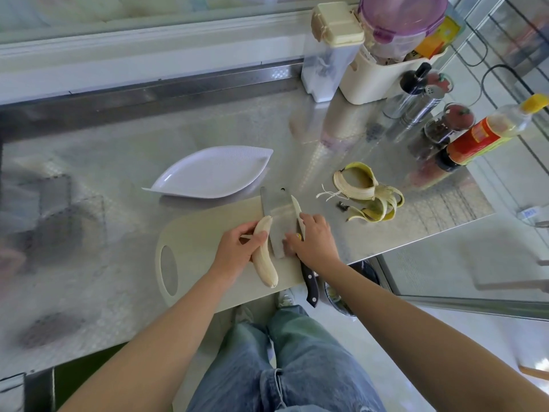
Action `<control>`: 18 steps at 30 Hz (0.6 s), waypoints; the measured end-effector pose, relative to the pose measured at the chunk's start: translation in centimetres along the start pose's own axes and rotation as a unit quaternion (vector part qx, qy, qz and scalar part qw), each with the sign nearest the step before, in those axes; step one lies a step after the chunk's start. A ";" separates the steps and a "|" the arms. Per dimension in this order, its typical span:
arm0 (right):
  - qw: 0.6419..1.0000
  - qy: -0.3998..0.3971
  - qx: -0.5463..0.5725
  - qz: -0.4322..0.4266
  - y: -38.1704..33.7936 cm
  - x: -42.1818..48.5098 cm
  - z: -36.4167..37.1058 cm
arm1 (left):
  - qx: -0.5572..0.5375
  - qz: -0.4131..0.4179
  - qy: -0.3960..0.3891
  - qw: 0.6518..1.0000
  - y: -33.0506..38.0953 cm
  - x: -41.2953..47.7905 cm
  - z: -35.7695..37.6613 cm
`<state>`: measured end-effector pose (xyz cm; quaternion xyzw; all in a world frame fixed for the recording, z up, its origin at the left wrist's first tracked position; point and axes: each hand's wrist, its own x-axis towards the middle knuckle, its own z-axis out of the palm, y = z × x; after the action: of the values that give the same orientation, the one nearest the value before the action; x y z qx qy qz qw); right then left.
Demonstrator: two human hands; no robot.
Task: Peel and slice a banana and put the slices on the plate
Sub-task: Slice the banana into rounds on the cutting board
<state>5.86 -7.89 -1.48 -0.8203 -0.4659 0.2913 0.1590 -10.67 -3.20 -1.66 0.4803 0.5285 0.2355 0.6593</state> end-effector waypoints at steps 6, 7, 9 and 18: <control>0.937 -0.079 0.338 0.042 -2.0 0.6 -2.1 | 0.009 0.017 -0.013 1.000 0.3 0.2 1.0; 0.942 -0.068 0.326 0.047 -2.1 0.6 -2.2 | 0.005 0.017 -0.010 1.000 0.3 0.2 1.1; 0.945 -0.045 0.317 0.058 -2.1 0.7 -2.3 | -0.009 0.017 -0.003 1.000 0.5 0.2 1.5; 0.939 -0.018 0.334 0.087 -1.3 1.4 -3.0 | -0.051 -0.001 0.017 0.999 1.3 1.0 2.7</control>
<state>7.44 -5.95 1.09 -0.7519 -0.2716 0.4578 0.3889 -7.55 -2.90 -1.01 0.4416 0.5275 0.2691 0.6740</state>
